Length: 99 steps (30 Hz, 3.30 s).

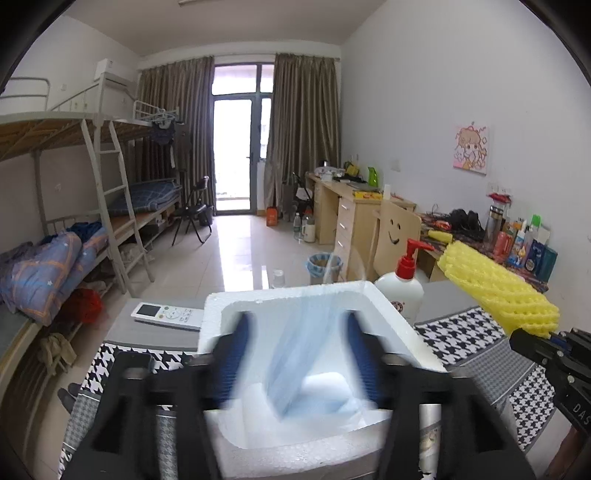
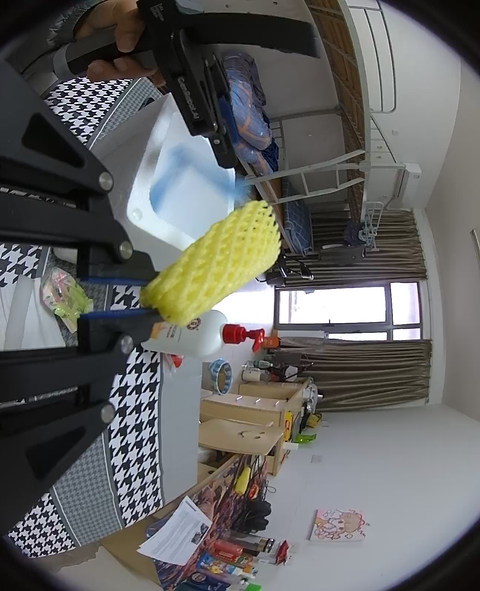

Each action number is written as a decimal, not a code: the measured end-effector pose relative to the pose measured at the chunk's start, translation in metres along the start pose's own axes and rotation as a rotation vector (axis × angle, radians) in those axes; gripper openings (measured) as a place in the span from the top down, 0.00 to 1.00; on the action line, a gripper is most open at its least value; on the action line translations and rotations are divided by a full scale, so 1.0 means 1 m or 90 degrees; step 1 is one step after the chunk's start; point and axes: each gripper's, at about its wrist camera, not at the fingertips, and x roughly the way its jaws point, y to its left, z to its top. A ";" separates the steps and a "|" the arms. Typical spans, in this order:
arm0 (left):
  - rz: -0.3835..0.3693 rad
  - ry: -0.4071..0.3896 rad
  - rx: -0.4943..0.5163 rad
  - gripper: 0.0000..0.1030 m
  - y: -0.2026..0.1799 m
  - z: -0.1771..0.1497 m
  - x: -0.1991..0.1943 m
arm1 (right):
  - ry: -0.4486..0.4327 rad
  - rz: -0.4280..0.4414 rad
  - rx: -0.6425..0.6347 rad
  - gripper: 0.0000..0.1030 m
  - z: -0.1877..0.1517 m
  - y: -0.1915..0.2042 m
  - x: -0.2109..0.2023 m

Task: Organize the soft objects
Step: 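Open the left tool to drop the blue mask into the foam box, then move the right tool over the foam box and open it to drop the yellow net, then withdraw both tools from the foam box back toward the remaining items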

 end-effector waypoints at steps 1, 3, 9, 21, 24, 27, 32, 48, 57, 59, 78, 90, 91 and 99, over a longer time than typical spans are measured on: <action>0.009 -0.013 -0.005 0.21 0.002 0.000 -0.004 | 0.000 0.000 0.000 0.87 0.000 0.000 0.000; 0.023 -0.025 -0.006 0.08 0.004 0.001 -0.009 | 0.000 0.000 -0.001 0.87 0.000 -0.001 0.000; 0.038 -0.045 0.003 0.01 0.008 -0.001 -0.021 | 0.003 0.004 -0.007 0.87 0.001 0.004 0.001; 0.080 -0.062 -0.022 0.01 0.044 -0.009 -0.050 | 0.004 0.038 -0.027 0.87 0.004 0.032 0.007; 0.102 -0.067 -0.031 0.01 0.057 -0.010 -0.057 | 0.004 0.053 -0.035 0.87 0.005 0.042 0.010; 0.120 -0.067 -0.027 0.01 0.063 -0.013 -0.063 | 0.006 0.068 -0.042 0.87 0.006 0.052 0.013; 0.135 -0.062 -0.023 0.01 0.070 -0.019 -0.068 | 0.013 0.090 -0.053 0.87 0.008 0.067 0.021; 0.146 -0.063 -0.033 0.01 0.086 -0.028 -0.077 | 0.029 0.092 -0.061 0.87 0.013 0.083 0.040; 0.136 -0.064 -0.037 0.01 0.086 -0.027 -0.075 | 0.054 0.072 -0.058 0.86 0.017 0.085 0.058; 0.134 -0.063 -0.038 0.01 0.086 -0.027 -0.073 | 0.060 0.068 -0.056 0.80 0.016 0.086 0.061; 0.125 -0.063 -0.035 0.01 0.080 -0.026 -0.072 | 0.010 0.079 -0.040 0.28 0.017 0.079 0.030; 0.112 -0.085 -0.021 0.01 0.050 -0.027 -0.099 | -0.053 0.067 -0.048 0.05 0.013 0.075 -0.014; 0.110 -0.088 -0.021 0.01 0.048 -0.028 -0.102 | -0.062 0.066 -0.047 0.03 0.012 0.074 -0.019; 0.094 -0.096 -0.009 0.01 0.024 -0.032 -0.125 | -0.086 0.067 -0.046 0.02 0.002 0.067 -0.052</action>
